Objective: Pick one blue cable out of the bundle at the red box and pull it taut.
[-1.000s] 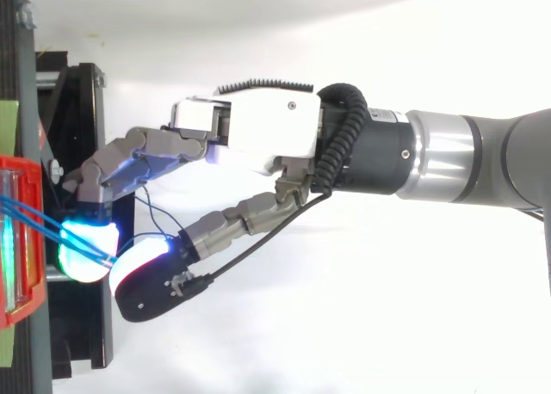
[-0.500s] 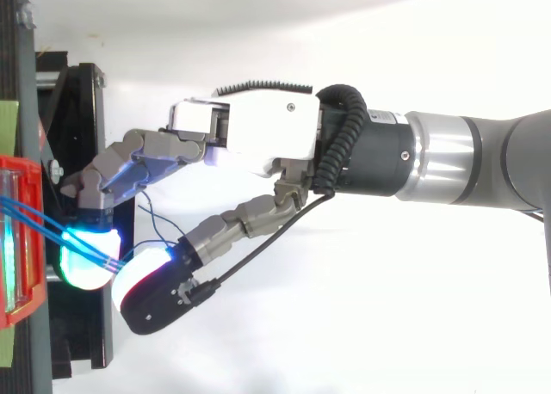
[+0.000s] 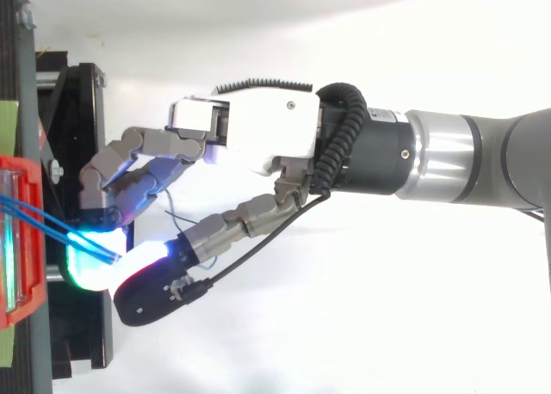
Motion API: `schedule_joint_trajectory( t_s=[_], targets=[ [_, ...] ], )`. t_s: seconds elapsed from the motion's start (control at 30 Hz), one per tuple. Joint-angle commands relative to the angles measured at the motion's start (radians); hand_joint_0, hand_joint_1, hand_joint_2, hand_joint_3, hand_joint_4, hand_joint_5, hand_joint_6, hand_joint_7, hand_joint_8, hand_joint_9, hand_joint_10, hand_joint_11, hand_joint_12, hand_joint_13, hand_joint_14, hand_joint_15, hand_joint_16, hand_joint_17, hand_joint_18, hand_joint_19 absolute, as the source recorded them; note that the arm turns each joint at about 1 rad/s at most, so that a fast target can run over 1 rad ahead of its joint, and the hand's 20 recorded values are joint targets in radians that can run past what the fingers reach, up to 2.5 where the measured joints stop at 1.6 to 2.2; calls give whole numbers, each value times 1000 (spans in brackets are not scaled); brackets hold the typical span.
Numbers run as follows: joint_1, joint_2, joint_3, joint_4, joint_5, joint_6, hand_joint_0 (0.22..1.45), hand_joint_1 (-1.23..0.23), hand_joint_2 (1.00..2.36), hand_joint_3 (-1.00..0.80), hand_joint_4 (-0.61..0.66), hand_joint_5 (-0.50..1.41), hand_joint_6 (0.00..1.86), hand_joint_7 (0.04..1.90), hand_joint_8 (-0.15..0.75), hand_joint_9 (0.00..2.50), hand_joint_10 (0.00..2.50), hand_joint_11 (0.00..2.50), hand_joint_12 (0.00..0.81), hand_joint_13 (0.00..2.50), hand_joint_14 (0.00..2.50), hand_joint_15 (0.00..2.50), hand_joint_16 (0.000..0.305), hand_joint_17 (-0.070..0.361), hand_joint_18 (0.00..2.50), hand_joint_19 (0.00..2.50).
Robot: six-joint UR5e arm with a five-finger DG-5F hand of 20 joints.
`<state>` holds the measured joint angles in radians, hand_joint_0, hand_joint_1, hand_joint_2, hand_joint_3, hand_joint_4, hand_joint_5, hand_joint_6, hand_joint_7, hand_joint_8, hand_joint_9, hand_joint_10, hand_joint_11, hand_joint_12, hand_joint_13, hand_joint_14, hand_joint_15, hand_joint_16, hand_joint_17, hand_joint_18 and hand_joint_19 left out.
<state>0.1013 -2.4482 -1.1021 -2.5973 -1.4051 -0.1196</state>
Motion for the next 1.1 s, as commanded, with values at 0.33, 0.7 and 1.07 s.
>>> schedule_joint_trajectory(
  t_s=[0.33, 0.7, 1.07],
  targets=[
    [-2, 0, 2, -4, 2, 2, 641, -821, 1013, -194, 98, -125, 935, 954, 409, 919, 6, 419, 370, 658, 6, 179, 50, 112, 640, 251],
    [-6, 21, 2, -118, -6, 37, 657, -839, 1013, -248, 138, -130, 919, 1038, 411, 891, 8, 416, 367, 627, 6, 174, 48, 109, 613, 244],
    [-23, 106, 1, -399, -8, 44, 684, -864, 1013, -262, 114, -135, 920, 1071, 407, 886, 7, 433, 363, 616, 6, 169, 48, 108, 606, 240]
  ],
)
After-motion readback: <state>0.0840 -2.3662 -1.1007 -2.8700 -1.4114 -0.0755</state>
